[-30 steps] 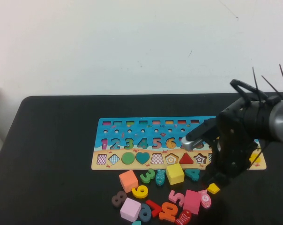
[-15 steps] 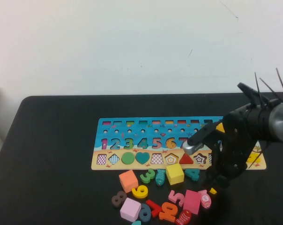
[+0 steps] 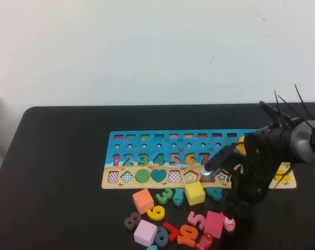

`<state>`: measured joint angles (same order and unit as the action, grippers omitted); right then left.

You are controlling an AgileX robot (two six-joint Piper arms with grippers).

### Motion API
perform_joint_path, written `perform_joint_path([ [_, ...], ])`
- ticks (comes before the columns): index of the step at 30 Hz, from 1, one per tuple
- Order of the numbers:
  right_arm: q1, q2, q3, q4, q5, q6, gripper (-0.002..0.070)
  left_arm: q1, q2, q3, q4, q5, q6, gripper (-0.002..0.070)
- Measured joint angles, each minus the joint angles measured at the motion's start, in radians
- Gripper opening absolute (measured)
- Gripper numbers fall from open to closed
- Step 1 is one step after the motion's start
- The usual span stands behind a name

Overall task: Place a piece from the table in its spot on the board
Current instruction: Pick up the "Pentagon"

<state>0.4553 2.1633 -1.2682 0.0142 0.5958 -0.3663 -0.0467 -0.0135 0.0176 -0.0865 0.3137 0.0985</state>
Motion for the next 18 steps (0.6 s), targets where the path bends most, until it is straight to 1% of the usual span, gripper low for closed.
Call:
perform_joint_path([
  [15,0.0,0.025,-0.012,0.0,-0.037,-0.005,0.0389,0.0,0.0,0.0,-0.002,0.0,0.0,-0.0001],
  [18,0.0,0.025,-0.012,0.0,-0.043,-0.005,0.0368,0.0,0.0,0.0,-0.002,0.0,0.0,-0.0001],
])
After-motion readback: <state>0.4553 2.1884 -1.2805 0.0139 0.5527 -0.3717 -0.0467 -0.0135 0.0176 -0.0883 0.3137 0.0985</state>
